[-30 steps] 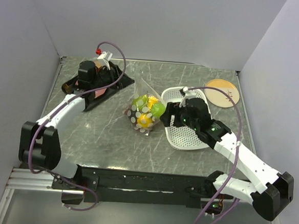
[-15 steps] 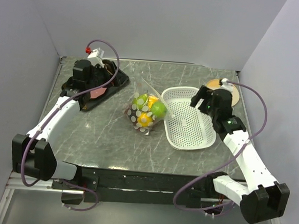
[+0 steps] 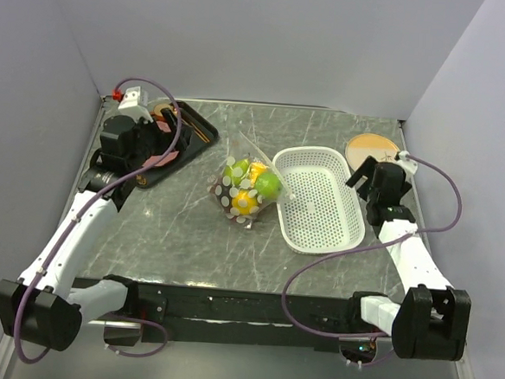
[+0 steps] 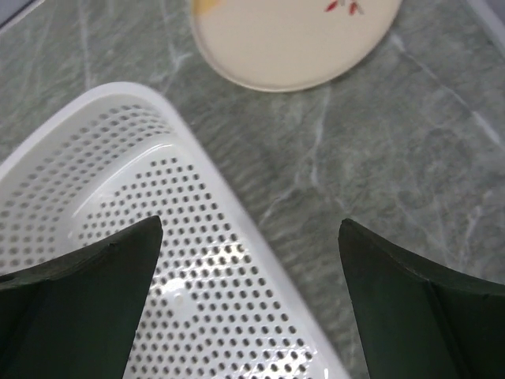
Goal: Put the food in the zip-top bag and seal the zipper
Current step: Reset both arms
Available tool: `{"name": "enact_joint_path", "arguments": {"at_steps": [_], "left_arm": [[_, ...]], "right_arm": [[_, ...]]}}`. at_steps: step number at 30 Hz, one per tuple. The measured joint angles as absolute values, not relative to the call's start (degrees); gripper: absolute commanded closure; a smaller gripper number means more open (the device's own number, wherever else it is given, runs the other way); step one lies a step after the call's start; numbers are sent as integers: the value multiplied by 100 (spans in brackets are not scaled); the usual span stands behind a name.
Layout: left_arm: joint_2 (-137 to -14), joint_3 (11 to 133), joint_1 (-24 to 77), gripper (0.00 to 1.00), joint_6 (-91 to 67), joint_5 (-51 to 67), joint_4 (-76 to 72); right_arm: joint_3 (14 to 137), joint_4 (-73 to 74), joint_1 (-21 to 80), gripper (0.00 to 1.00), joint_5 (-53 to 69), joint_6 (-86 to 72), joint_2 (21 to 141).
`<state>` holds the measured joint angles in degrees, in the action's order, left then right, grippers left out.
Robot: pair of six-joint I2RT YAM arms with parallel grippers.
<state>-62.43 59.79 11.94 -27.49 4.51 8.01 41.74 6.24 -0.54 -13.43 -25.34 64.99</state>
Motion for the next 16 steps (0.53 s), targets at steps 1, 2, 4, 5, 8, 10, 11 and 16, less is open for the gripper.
{"name": "enact_joint_path", "arguments": {"at_steps": [1,2,4,5,8,10,11,16], "left_arm": [[-6243,5979,1194,1,-2751,397,794],[-6252,5979,1194,1,-2753,325,801],[-6272,5961,1194,1,-2751,248,810],[-6274,5951,1194,1,-2751,213,812],[-6274,5916,1194,1,-2751,150,834],[-6276,5889,1194,1,-2768,121,847],[-6281,5872,1194,1,-2773,117,847],[-6283,5701,1194,1,-2792,102,792]], "right_arm": [[4075,543,-78,0,-1529,-2510,6499],[4014,484,-104,0,-1693,-2491,6499],[3942,353,-158,0,-1933,-2440,6499],[3913,252,-198,0,-2029,-2429,6499],[3868,51,-386,0,-2143,-2416,6508],[3846,-54,-556,0,-2126,-2440,6534],[3830,-123,-648,0,-2102,-2458,6565],[3618,-440,-869,0,-1992,-2497,6650]]}}
